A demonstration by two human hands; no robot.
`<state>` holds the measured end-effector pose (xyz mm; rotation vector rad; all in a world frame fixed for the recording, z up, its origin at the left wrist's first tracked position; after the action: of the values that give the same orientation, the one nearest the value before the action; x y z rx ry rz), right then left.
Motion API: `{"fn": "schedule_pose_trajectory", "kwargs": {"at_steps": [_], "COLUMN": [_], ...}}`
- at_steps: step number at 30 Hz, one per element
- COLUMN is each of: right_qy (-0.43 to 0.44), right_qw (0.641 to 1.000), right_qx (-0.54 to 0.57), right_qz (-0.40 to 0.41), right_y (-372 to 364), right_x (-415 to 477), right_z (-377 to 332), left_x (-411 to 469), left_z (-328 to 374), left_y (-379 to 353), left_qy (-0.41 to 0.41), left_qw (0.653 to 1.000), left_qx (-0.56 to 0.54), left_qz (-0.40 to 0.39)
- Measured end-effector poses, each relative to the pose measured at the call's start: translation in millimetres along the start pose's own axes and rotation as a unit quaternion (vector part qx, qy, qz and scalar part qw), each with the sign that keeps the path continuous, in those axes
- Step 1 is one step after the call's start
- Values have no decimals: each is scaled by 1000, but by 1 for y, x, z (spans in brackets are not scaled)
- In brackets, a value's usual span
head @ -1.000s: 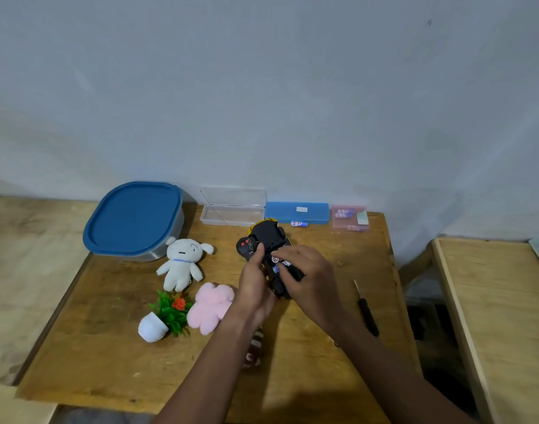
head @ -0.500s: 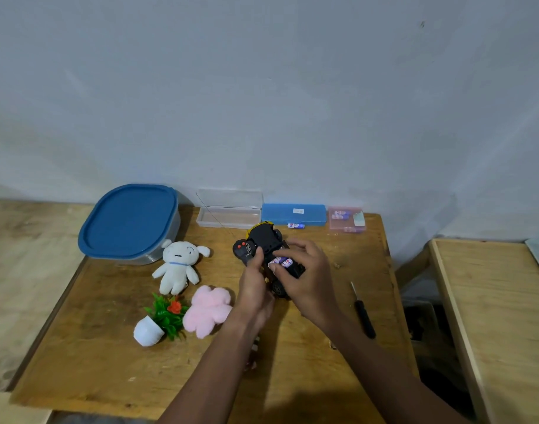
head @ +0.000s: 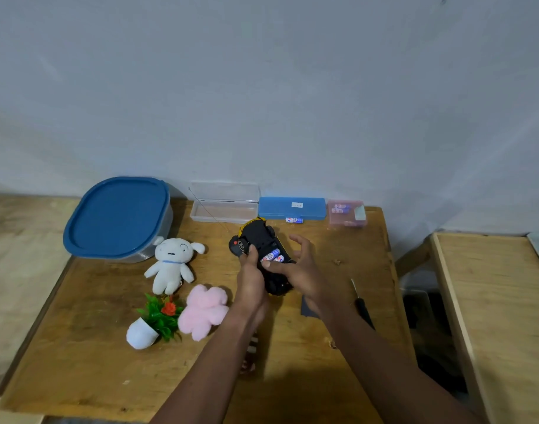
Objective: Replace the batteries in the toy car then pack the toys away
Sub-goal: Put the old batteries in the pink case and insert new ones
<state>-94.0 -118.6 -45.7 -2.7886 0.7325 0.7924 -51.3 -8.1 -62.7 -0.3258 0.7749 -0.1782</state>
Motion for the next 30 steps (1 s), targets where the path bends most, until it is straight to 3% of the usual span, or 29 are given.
{"fn": "schedule_pose_trajectory", "kwargs": {"at_steps": [5, 9, 10, 12, 13, 14, 17, 24, 30], "right_qy": [12, 49, 84, 155, 177, 193, 207, 232, 215], "right_qw": [998, 986, 962, 864, 823, 804, 781, 681, 643], "right_qx": [-56, -115, -214, -444, -505, -526, -558, -666, -715], "right_qz": [-6, 114, 148, 181, 192, 196, 190, 195, 173], "right_y": [-3, 21, 27, 26, 25, 25, 18, 2, -1], "right_x": [20, 54, 62, 79, 87, 92, 103, 109, 112], "right_z": [-3, -20, -32, -47, -49, -52, -53, -51, -52], "left_x": [17, 27, 28, 33, 34, 35, 39, 46, 40], "left_z": [-3, 12, 17, 26, 29, 31, 33, 37, 38], "left_y": [7, 8, 8, 5, 3, 1, 1, 8, 7], "left_qy": [41, 69, 73, 74, 75, 80, 103, 110, 109], "left_qw": [999, 998, 997, 997, 996, 994, 990, 989, 989], "left_qx": [15, 8, 13, 26, 34, 41, 54, 63, 61], "left_qz": [-5, 2, -1, -21, -42, -57, -79, -80, -81]}}
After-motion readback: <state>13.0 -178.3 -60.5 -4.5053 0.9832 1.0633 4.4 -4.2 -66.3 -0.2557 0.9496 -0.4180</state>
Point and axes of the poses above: each hand's wrist, its own x-axis towards the middle knuckle, its own y-axis out of the back of the hand, z = x × y, the point moved 9 cm from there along x, towards the middle knuckle, and after that the axes turned 2 degrees about -y, right-handed, at the moved point
